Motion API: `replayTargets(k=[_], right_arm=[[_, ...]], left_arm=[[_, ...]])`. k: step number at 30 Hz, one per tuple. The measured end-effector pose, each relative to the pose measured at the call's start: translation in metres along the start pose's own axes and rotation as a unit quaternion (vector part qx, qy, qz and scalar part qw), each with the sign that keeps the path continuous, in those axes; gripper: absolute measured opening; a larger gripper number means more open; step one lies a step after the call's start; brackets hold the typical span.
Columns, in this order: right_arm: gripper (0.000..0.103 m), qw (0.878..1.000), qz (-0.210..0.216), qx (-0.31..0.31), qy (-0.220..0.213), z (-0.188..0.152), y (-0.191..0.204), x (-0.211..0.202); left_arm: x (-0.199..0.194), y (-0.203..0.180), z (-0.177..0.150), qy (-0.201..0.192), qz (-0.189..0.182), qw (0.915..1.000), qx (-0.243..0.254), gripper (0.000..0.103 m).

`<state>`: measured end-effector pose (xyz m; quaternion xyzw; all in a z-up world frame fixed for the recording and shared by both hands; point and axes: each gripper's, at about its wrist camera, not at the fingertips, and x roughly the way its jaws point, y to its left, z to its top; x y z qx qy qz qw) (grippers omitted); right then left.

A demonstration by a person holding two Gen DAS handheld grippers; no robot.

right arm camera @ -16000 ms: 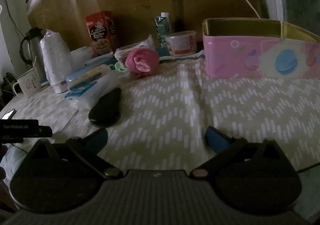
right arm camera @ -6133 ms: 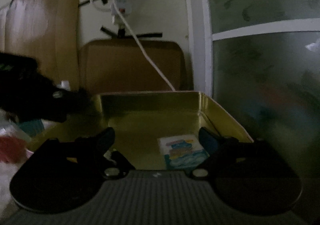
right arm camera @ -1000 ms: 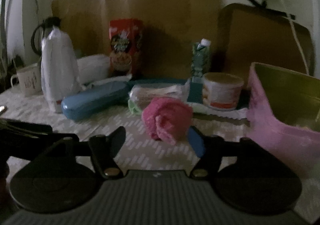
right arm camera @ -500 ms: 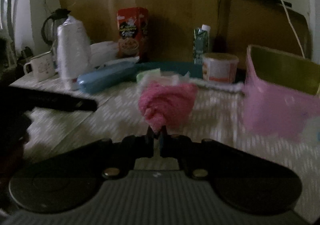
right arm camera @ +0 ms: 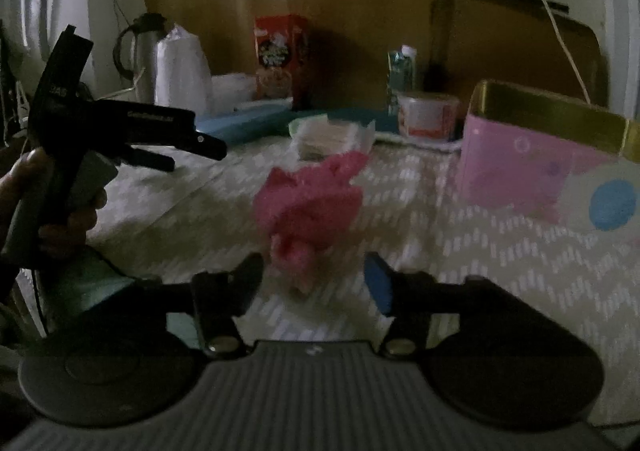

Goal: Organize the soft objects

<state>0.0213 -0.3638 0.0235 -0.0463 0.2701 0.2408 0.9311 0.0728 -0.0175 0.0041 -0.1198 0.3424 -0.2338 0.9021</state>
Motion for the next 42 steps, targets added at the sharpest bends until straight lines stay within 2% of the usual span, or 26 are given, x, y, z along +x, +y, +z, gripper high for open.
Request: replayTargets(k=[3,6,7,8,9,10,11,12,14,19,21,25,28,30,31,32,33,35,37,42], right_arm=[[0.064,1.000,0.017,-0.011,0.000,0.003,0.000,0.004],[0.064,0.999,0.023,-0.024,0.003,0.007,0.001,0.013],[0.062,0.999,0.021,-0.026,0.006,0.009,0.001,0.018],[0.059,0.999,0.020,-0.025,0.008,0.009,0.001,0.021],[0.051,0.999,0.024,-0.022,0.012,0.011,-0.001,0.025],[0.039,0.999,0.025,-0.017,0.013,0.011,-0.003,0.029],[0.019,1.000,0.024,-0.011,0.012,0.011,-0.006,0.030],[0.010,1.000,0.023,-0.006,0.010,0.011,-0.008,0.029],[0.011,1.000,0.015,-0.004,-0.011,0.013,-0.012,0.023],[0.011,0.995,-0.027,-0.003,-0.099,0.027,-0.032,-0.003],[0.011,0.990,-0.049,0.003,-0.132,0.035,-0.046,-0.012],[0.011,0.982,-0.092,0.016,-0.164,0.049,-0.075,-0.014],[0.012,0.977,-0.126,0.032,-0.170,0.057,-0.103,-0.006],[0.016,0.974,-0.155,0.044,-0.159,0.064,-0.121,0.013],[0.018,0.973,-0.172,0.050,-0.146,0.066,-0.128,0.024],[0.026,0.971,-0.191,0.058,-0.130,0.067,-0.137,0.034],[0.031,0.969,-0.202,0.073,-0.118,0.067,-0.145,0.042],[0.038,0.968,-0.193,0.103,-0.122,0.062,-0.155,0.040],[0.047,0.967,-0.188,0.109,-0.136,0.054,-0.155,0.032],[0.047,0.962,-0.189,0.111,-0.165,0.038,-0.139,0.015]], left_arm=[[-0.002,-0.027,0.001,0.007,-0.045,0.9986,0.028,0.103],[0.008,-0.054,0.000,0.037,-0.093,0.9935,0.056,0.102],[0.013,-0.061,-0.002,0.045,-0.100,0.9919,0.065,0.100],[0.019,-0.069,-0.004,0.054,-0.102,0.9904,0.076,0.090],[0.026,-0.078,-0.005,0.067,-0.101,0.9884,0.092,0.081],[0.031,-0.085,-0.006,0.080,-0.098,0.9867,0.102,0.065],[0.035,-0.092,-0.006,0.090,-0.101,0.9849,0.108,0.060],[0.035,-0.098,-0.006,0.088,-0.099,0.9846,0.114,0.060],[0.030,-0.114,-0.001,0.068,-0.104,0.9828,0.136,0.060],[0.026,-0.161,0.030,0.016,-0.130,0.9752,0.178,0.065],[0.032,-0.182,0.040,0.003,-0.137,0.9702,0.200,0.068],[0.061,-0.223,0.058,-0.020,-0.141,0.9597,0.243,0.072],[0.092,-0.242,0.063,-0.047,-0.124,0.9566,0.260,0.102],[0.113,-0.250,0.065,-0.071,-0.078,0.9582,0.266,0.103],[0.120,-0.252,0.064,-0.068,-0.058,0.9594,0.267,0.103],[0.122,-0.251,0.064,-0.062,-0.047,0.9618,0.263,0.103],[0.119,-0.247,0.064,-0.064,-0.053,0.9640,0.252,0.103],[0.106,-0.236,0.060,-0.086,-0.063,0.9640,0.244,0.103],[0.095,-0.226,0.056,-0.103,-0.046,0.9623,0.247,0.103],[0.064,-0.181,0.038,-0.106,-0.017,0.9681,0.226,0.103]])
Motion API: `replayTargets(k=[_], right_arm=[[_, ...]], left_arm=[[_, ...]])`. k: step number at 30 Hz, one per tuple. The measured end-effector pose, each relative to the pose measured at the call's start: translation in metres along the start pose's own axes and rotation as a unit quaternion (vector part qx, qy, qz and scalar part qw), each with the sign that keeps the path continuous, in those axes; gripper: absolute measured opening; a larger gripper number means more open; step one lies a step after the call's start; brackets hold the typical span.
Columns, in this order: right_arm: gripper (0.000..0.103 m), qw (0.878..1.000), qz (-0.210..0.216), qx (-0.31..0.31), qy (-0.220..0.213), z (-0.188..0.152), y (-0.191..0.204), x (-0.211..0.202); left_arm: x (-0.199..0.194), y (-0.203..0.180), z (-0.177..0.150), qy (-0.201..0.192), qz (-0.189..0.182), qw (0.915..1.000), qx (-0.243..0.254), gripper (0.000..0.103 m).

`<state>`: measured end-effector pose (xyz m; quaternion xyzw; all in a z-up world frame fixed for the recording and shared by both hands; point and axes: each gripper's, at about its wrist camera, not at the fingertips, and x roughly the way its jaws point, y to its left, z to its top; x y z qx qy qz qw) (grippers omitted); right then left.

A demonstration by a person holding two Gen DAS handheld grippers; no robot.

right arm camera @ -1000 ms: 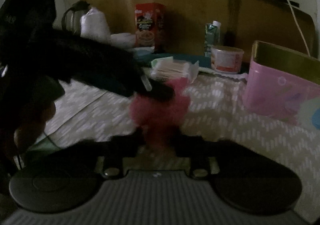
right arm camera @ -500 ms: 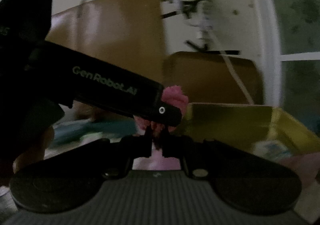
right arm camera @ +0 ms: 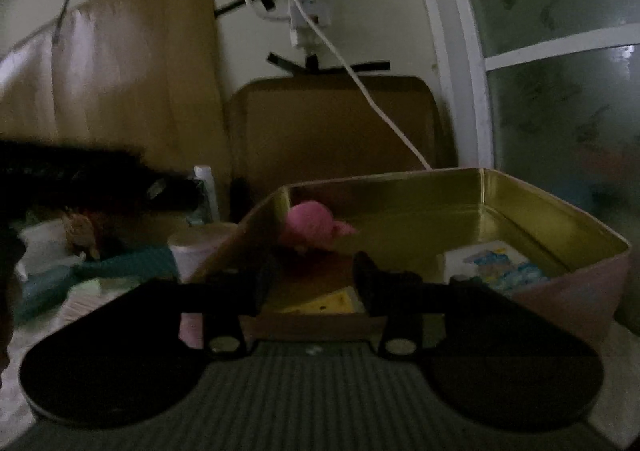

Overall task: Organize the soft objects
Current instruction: 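Drop the pink cloth into the pink tin with the left tool, then grasp the clear cotton swab pack with the left tool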

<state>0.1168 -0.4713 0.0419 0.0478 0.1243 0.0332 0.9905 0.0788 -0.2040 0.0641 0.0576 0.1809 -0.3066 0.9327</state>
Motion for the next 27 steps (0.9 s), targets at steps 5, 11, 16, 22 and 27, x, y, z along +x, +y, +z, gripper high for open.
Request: replayTargets(k=[5,11,16,22,27], right_arm=[[0.047,0.999,0.026,-0.008,-0.019,-0.002,0.023,-0.014],[0.047,0.996,0.086,-0.032,0.015,-0.008,0.063,-0.012],[0.047,0.989,0.125,-0.057,0.062,-0.020,0.096,-0.002],[0.056,0.980,0.153,-0.082,0.100,-0.021,0.125,0.017],[0.063,0.980,0.145,-0.054,0.128,-0.018,0.135,0.052]], left_arm=[[-0.030,0.044,-0.033,0.024,0.051,0.9980,-0.029,0.103],[-0.051,0.100,-0.065,0.056,0.111,0.9889,-0.081,0.103],[-0.059,0.127,-0.084,0.075,0.167,0.9795,-0.084,0.103],[-0.054,0.149,-0.092,0.096,0.159,0.9722,-0.142,0.103],[-0.052,0.161,-0.095,0.105,0.145,0.9677,-0.177,0.103]])
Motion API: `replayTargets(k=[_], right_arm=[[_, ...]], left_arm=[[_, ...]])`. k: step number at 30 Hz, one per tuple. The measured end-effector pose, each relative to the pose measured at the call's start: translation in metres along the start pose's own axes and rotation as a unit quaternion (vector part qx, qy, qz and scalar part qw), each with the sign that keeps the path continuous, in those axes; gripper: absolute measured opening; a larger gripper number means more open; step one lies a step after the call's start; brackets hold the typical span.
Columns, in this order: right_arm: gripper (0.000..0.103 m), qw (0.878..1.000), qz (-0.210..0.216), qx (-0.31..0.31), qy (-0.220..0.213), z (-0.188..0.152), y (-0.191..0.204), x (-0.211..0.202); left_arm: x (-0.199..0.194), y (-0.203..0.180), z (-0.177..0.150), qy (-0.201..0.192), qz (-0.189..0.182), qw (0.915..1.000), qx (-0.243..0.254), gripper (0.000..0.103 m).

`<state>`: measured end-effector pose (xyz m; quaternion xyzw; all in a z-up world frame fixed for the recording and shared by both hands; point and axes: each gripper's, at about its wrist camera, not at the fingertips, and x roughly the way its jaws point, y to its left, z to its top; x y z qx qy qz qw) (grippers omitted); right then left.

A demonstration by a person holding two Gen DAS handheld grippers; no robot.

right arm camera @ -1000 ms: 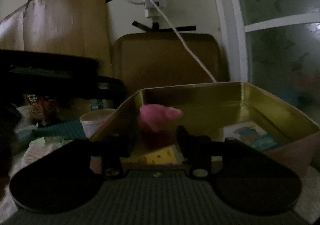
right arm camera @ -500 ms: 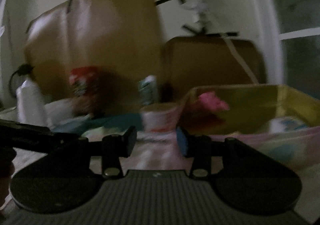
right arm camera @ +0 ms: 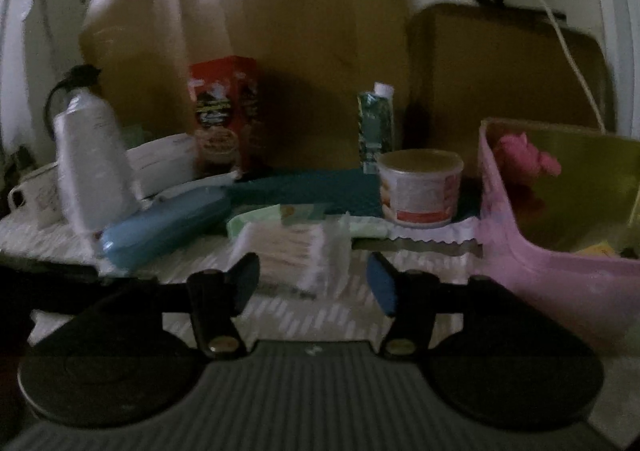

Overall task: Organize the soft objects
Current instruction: 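Grasp the clear cotton swab pack with the left tool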

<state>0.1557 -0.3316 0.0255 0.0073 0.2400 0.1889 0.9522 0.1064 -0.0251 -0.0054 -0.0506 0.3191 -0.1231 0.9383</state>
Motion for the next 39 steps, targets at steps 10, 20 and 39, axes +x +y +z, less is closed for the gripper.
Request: replayTargets(k=[10,20,39], right_arm=[[0.017,0.998,0.035,0.019,0.057,-0.004,-0.003,0.012],[0.016,0.996,0.048,0.047,0.054,-0.042,-0.010,-0.060],[0.015,0.997,0.044,0.060,-0.037,-0.041,-0.033,-0.101]], left_arm=[[-0.003,0.004,-0.002,-0.004,-0.010,0.9999,-0.012,0.103],[-0.013,0.003,-0.002,0.010,-0.105,0.9936,-0.040,0.102],[-0.020,-0.105,0.028,0.064,-0.264,0.9622,0.012,0.045]])
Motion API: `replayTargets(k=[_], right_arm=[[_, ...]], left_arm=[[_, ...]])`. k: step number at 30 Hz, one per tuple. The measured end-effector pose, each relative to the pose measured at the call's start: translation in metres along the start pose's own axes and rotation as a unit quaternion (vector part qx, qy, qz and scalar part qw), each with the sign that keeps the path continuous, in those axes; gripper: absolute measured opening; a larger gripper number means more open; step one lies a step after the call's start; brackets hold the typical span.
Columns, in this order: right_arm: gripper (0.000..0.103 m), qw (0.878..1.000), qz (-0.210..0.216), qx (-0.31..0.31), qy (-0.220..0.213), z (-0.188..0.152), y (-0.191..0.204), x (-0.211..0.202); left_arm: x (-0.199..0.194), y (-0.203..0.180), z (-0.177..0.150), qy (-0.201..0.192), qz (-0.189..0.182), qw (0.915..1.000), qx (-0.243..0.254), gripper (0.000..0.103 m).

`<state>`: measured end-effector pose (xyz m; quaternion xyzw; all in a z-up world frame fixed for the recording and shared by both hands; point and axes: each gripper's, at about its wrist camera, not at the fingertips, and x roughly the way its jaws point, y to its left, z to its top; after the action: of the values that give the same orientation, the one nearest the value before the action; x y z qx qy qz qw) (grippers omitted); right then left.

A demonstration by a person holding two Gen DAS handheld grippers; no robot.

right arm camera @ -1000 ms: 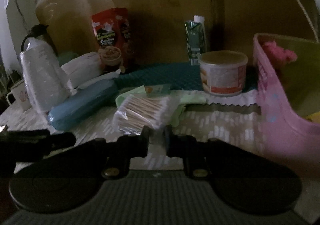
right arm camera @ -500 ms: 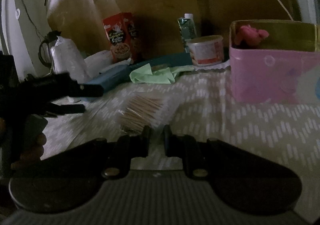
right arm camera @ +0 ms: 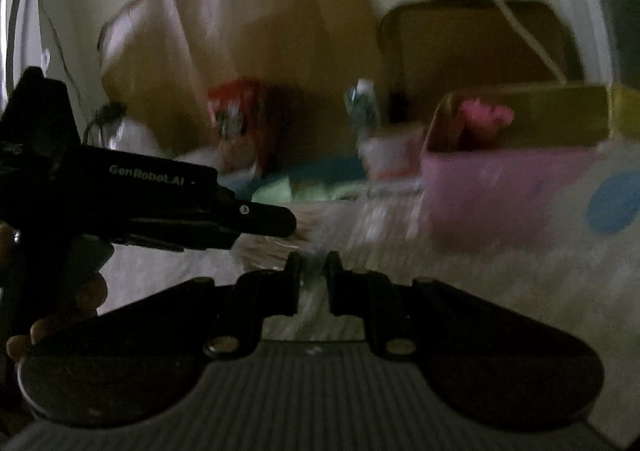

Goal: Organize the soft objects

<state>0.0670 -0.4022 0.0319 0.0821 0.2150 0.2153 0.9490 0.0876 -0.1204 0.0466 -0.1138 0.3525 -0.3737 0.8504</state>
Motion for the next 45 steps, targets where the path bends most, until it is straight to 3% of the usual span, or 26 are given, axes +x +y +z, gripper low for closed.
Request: replayTargets(k=[8,18,19,22,25,27,30,42,45], right_arm=[[0.015,0.995,-0.055,-0.022,-0.084,0.030,-0.024,-0.020],[0.015,0.985,-0.138,0.013,-0.098,0.044,-0.090,-0.025],[0.015,0.985,-0.145,0.017,-0.096,0.045,-0.096,-0.024],[0.016,0.981,-0.168,0.025,-0.091,0.050,-0.112,-0.015],[0.021,0.973,-0.219,0.006,-0.071,0.053,-0.125,0.008],[0.025,0.968,-0.242,-0.005,-0.072,0.053,-0.127,0.011],[0.032,0.971,-0.224,0.008,-0.088,0.049,-0.126,0.001],[0.032,0.971,-0.214,0.005,-0.110,0.036,-0.095,-0.020],[0.032,0.971,-0.207,-0.001,-0.117,0.036,-0.081,-0.023]], left_arm=[[0.035,-0.065,0.034,-0.016,-0.017,0.9966,0.080,0.045],[0.114,-0.121,0.044,0.016,-0.028,0.9914,0.127,0.047],[0.123,-0.126,0.044,0.016,-0.024,0.9907,0.133,0.049],[0.145,-0.135,0.044,0.005,0.001,0.9883,0.152,0.075],[0.157,-0.141,0.042,0.004,0.030,0.9864,0.162,0.077],[0.150,-0.140,0.038,0.003,0.016,0.9864,0.164,0.077],[0.136,-0.140,0.031,-0.012,0.018,0.9835,0.180,0.080],[0.048,-0.101,0.007,-0.046,-0.006,0.9864,0.158,0.081],[0.022,-0.077,-0.002,-0.054,0.010,0.9877,0.146,0.089]])
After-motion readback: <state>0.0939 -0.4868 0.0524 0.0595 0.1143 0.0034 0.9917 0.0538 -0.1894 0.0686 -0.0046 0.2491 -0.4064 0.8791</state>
